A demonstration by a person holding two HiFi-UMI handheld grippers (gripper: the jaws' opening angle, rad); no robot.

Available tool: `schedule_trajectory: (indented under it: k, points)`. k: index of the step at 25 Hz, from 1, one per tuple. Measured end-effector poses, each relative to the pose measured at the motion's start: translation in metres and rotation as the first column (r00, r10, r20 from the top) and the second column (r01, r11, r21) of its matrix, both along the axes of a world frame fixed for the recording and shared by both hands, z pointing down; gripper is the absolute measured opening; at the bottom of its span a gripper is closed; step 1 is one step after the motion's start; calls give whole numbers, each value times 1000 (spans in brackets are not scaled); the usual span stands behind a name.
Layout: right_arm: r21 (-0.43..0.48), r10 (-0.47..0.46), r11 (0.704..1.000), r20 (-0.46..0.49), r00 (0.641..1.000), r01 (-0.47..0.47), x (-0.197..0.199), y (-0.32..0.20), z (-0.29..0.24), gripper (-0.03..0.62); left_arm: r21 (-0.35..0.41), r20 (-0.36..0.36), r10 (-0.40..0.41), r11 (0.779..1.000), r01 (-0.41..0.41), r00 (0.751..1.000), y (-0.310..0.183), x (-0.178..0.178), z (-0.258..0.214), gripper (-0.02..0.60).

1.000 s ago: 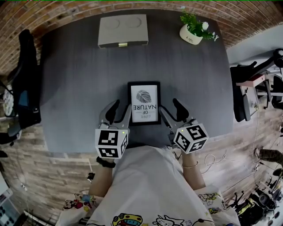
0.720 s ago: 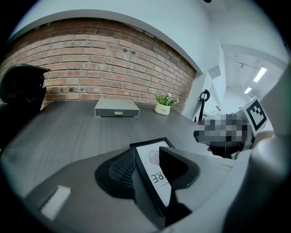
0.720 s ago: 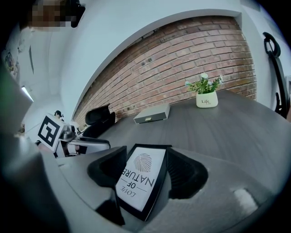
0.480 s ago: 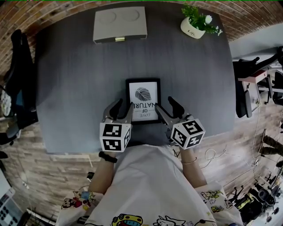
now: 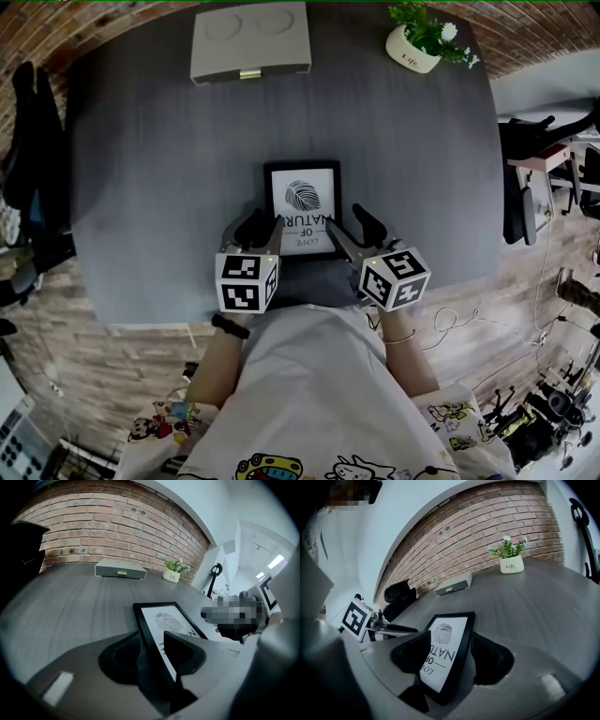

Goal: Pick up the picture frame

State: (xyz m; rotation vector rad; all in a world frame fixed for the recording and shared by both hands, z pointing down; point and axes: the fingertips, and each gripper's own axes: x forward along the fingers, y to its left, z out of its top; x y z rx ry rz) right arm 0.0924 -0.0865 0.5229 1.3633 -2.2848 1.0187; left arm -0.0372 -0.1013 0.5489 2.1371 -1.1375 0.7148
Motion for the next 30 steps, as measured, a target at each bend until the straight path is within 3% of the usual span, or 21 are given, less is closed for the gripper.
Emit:
schedule_trajectory:
  k: [16, 30]
  points:
    - [-34, 9, 999, 15, 1000, -8, -1, -1, 13, 259, -37, -6, -22, 999, 21, 1000, 1, 7, 18, 141]
    - [-76, 5, 997, 61, 998, 0, -3, 0, 18, 259, -84, -84, -185, 980, 178, 979, -7, -6, 16, 86]
